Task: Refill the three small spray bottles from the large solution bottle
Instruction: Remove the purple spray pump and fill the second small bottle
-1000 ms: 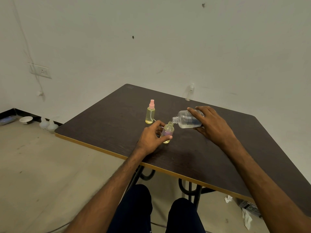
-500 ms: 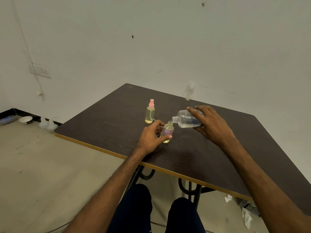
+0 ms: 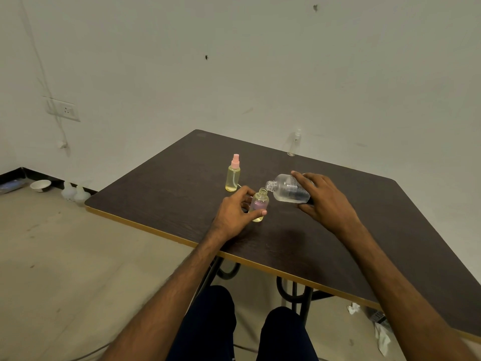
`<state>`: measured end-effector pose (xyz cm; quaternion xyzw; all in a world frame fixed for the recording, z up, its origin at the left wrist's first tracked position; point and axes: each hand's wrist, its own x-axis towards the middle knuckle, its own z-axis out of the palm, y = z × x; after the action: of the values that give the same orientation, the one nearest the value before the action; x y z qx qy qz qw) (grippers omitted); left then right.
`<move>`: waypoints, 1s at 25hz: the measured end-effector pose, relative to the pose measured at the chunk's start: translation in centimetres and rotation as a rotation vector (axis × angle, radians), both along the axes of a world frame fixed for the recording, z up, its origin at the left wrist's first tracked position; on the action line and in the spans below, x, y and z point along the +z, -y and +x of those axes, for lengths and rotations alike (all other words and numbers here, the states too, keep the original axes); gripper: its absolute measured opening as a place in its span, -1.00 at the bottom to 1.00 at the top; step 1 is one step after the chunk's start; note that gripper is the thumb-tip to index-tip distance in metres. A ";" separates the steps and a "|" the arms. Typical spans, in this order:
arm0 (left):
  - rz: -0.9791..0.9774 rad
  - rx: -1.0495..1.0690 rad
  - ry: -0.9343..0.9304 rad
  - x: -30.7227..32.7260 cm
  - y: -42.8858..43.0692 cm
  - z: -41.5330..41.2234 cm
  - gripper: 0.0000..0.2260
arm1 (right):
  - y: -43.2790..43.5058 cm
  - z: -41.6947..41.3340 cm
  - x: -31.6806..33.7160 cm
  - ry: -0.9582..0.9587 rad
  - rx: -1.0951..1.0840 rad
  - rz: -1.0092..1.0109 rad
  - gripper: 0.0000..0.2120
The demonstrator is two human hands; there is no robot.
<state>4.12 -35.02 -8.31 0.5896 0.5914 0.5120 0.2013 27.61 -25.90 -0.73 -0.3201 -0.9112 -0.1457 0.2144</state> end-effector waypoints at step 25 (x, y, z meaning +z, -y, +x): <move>-0.007 0.101 0.076 0.6 0.3 0.4 -0.53 | -0.4 -2.9 -5.0 -0.970 -0.156 -0.688 -0.23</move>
<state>4.50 -35.37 -7.70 0.5384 0.6140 0.5416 0.1996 24.72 -25.47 -5.75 -0.4672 -0.6781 0.3049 0.4785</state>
